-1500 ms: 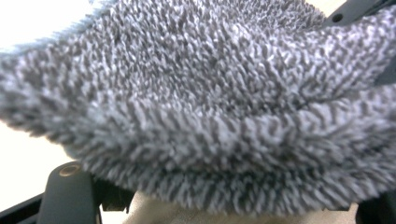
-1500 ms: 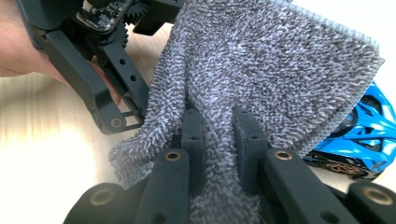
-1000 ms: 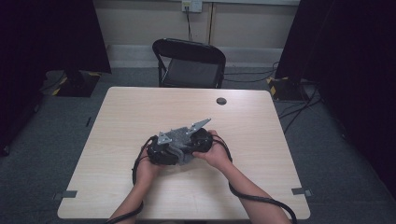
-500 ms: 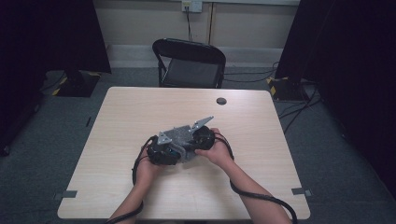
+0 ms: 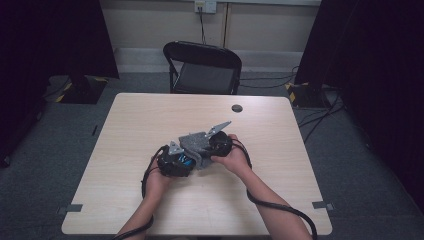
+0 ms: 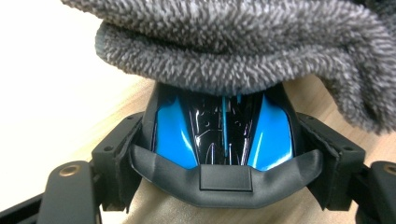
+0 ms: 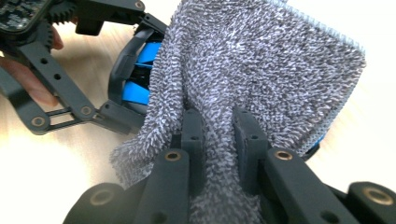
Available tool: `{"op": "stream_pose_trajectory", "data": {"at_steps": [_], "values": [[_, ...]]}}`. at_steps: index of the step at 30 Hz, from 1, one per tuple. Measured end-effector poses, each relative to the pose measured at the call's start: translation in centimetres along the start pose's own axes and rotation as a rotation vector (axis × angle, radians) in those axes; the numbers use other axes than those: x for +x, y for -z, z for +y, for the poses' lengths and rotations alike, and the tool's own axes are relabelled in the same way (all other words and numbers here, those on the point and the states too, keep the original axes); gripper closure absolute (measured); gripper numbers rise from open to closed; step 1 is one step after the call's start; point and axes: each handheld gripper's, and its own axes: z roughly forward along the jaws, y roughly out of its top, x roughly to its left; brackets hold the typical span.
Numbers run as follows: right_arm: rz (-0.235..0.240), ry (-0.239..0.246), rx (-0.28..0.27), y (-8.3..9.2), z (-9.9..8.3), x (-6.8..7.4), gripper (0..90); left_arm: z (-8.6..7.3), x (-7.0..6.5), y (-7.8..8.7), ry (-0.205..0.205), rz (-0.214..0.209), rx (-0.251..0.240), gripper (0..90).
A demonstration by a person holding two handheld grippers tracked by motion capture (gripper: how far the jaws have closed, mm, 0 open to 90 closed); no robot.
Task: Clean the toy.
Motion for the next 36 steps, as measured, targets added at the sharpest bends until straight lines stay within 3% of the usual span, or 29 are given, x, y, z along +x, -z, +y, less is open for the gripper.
{"op": "stream_pose_trajectory", "data": {"at_steps": [16, 36], "values": [[-0.050, -0.047, 0.010, 0.3, 0.0, -2.3, 76.8, 0.0, 0.0, 0.0, 0.001, -0.001, -0.001, 24.1], [-0.093, -0.127, 0.016, 1.0, -1.4, -4.4, 76.8, 0.0, 0.0, 0.0, 0.001, 0.000, 0.000, 24.1]]}}
